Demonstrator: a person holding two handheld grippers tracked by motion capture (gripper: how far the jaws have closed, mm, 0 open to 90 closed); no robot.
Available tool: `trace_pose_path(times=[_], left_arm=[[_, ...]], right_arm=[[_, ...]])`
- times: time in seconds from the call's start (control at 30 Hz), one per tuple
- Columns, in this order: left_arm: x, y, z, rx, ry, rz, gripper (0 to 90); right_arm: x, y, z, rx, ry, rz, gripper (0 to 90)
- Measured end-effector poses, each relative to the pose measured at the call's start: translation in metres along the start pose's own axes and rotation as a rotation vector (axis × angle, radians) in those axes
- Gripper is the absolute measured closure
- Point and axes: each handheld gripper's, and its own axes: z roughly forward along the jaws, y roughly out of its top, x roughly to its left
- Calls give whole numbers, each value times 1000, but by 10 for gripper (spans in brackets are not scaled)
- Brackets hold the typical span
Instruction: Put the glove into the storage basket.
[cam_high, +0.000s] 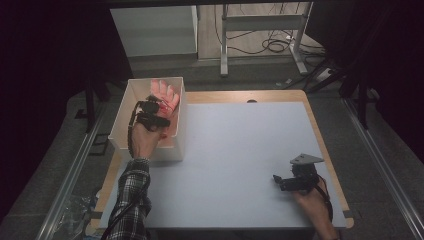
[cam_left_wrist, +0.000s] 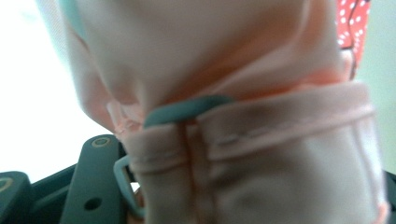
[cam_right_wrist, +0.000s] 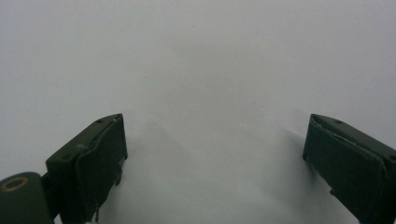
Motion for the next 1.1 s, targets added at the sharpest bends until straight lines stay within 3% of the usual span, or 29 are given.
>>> trace_pose_path(times=[0.33, 0.47, 0.7, 1.1], left_arm=[[-8, 7, 18, 95, 42, 10, 391], [-8, 10, 22, 123, 37, -1, 374], [-12, 14, 31, 188, 50, 14, 279], [-6, 13, 22, 154, 16, -2, 64]], right_arm=[[0, 0, 0, 0, 0, 0, 65], [0, 0, 0, 0, 0, 0, 65], [0, 0, 0, 0, 0, 0, 65], [0, 0, 0, 0, 0, 0, 65]])
